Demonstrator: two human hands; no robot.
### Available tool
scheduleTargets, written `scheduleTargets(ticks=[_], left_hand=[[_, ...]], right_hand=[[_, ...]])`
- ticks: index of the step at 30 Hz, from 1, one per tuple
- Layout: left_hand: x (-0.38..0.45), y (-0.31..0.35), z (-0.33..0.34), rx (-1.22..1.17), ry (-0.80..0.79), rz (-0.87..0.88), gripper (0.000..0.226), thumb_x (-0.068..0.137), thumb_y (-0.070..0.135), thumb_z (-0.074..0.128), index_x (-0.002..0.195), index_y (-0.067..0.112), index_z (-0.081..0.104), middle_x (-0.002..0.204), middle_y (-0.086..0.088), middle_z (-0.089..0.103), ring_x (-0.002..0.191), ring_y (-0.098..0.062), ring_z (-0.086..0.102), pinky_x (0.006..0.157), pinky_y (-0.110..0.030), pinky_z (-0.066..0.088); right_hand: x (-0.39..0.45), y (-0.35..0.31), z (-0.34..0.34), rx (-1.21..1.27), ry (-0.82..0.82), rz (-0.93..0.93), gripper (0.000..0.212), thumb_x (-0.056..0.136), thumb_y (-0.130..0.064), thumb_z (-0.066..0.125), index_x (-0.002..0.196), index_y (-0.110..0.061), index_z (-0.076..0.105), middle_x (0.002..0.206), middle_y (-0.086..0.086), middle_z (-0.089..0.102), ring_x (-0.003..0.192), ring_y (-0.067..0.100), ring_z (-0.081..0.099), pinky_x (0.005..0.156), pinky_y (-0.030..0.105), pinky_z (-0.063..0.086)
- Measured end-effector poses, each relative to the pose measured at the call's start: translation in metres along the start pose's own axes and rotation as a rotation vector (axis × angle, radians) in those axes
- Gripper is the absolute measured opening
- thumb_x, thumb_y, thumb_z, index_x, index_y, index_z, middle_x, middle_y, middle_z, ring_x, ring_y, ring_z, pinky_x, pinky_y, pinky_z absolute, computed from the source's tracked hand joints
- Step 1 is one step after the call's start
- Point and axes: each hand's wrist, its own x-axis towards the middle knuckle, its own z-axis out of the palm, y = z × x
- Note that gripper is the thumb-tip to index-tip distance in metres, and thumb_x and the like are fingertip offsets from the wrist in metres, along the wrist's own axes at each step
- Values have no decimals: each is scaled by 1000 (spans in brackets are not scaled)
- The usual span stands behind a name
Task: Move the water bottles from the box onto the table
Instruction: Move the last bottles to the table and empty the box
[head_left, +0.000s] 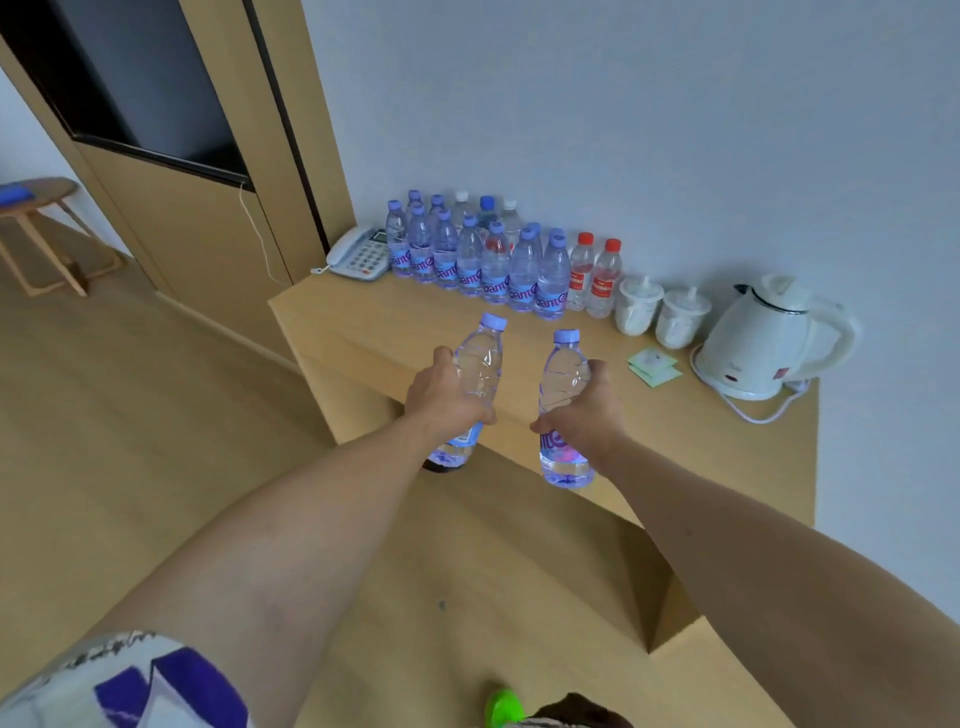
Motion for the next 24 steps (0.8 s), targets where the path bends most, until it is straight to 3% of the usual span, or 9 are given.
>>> scheduleTargets(ticks=[3, 7, 13, 17, 24], left_hand=[[53, 6, 4, 2, -17, 7, 82, 54, 34, 95, 112, 21, 37, 106, 2, 58, 93, -26, 58, 70, -32, 45], [112, 7, 21, 40, -96, 33, 85, 54, 37, 95, 114, 19, 38, 106, 0, 59, 94, -27, 59, 74, -35, 51], [215, 7, 52, 22, -233, 117, 94, 54, 45, 96, 122, 18, 37, 113, 1, 58, 97, -24, 56, 73, -31, 45], [275, 7, 68, -4, -328, 175, 93, 54, 51, 96, 116, 21, 33, 110, 3, 53, 94, -22, 52, 72, -30, 42], [331, 19, 89, 34, -462, 296, 103, 57, 56, 92, 132, 14, 36, 125, -3, 59, 116, -28, 56, 85, -35, 46]], right_hand=[[47, -9, 8, -2, 13, 11, 105, 51, -7, 94, 139, -19, 37, 124, 7, 58, 111, 30, 58, 86, 43, 54], [98, -9, 21, -27, 34, 73, 98, 50, -11, 95, 129, -22, 38, 117, 6, 60, 107, 29, 59, 85, 45, 55], [168, -5, 38, -53, 133, 170, 98, 49, -15, 97, 127, -22, 39, 117, 7, 60, 110, 27, 58, 89, 50, 55], [200, -3, 49, -81, 241, 235, 94, 49, -16, 97, 125, -20, 41, 117, 5, 60, 110, 27, 60, 88, 49, 56], [234, -4, 63, -73, 415, 301, 84, 54, -15, 95, 119, -19, 42, 107, 7, 64, 99, 29, 63, 85, 48, 55]])
